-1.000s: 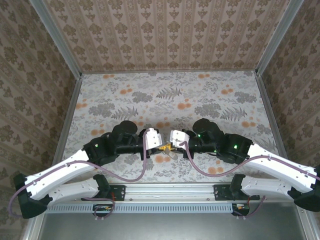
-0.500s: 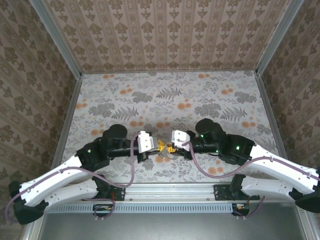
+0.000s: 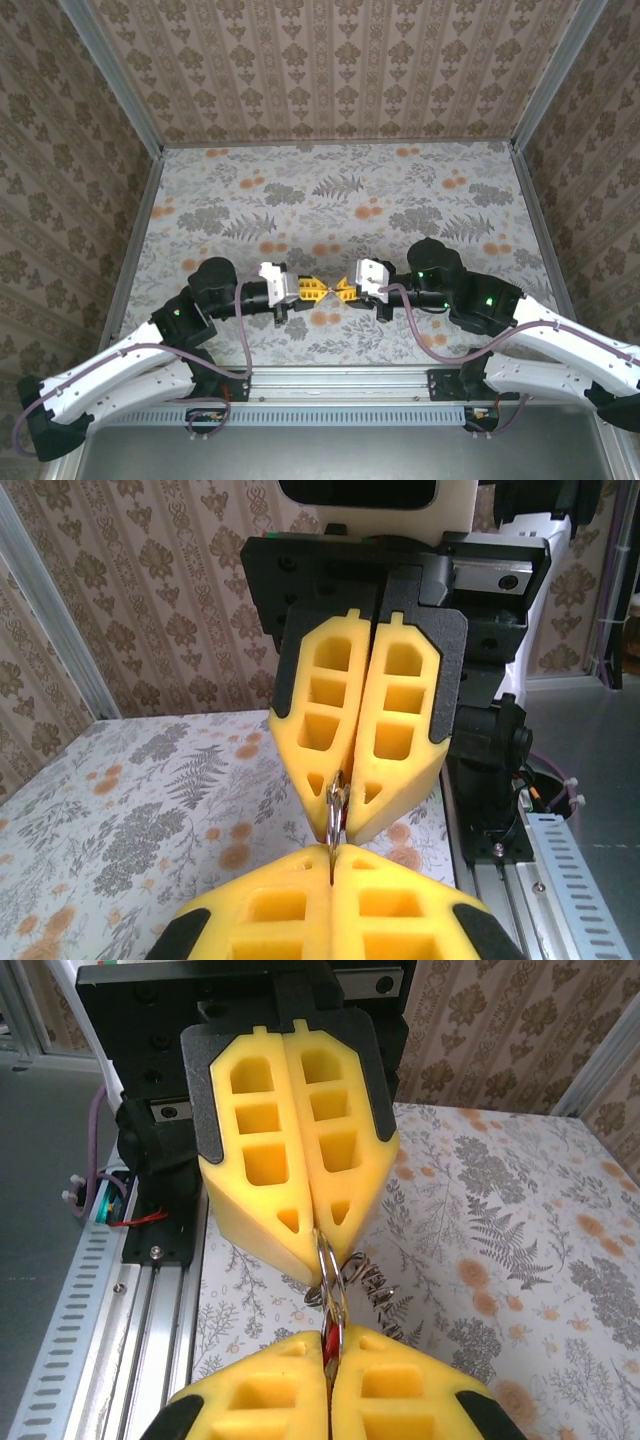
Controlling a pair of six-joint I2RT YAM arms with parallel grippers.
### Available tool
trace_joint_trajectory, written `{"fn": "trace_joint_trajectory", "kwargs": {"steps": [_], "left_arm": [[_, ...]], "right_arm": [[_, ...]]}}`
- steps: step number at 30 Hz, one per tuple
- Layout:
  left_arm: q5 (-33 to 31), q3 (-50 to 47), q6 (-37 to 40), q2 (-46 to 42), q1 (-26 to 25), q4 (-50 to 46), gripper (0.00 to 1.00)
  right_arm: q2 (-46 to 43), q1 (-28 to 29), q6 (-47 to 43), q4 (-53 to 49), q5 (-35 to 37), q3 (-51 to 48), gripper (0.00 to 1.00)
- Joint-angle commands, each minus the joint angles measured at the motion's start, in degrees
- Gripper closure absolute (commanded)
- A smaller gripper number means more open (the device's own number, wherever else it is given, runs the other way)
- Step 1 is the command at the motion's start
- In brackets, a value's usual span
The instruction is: Put the keys on the keyring
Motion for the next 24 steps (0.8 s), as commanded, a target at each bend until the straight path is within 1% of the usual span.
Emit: {"fn": "trace_joint_trajectory", "kwargs": {"steps": [1,5,10,13,19,24], "left_arm": [[1.3,-0.6,-2.4,-0.9,0.4,7.0,1.0],[1.3,-0.8,-2.7,-1.5,0.8,7.6,1.0],[1.8,-0.6,-2.8,-1.6,1.2,6.7,1.0],[2.4,-0.3,-2.4,-1.4,1.5,5.8,1.0],[3.1,0.4,-1.7,-0.7,1.4,4.3,1.0],[4.3,0.9,-1.6,-0.5,1.4,3.8,1.0]], "right_arm": [[0.5,0.5,0.8,0.6,-3.7,-0.1,0.93],[0.2,0.4,0.5,0.2,-2.9,-0.4,0.93],[-1.9,0.4,0.7,0.6,-1.3,-1.2,0.81],[-2.9,0.4,0.9,0.0,0.9,-1.1,0.79],[-5.6,0.4,1.5,2.4,1.9,-1.0,0.69],[-4.8,0.5,0.6,2.5,1.1,-0.2,0.7]]}}
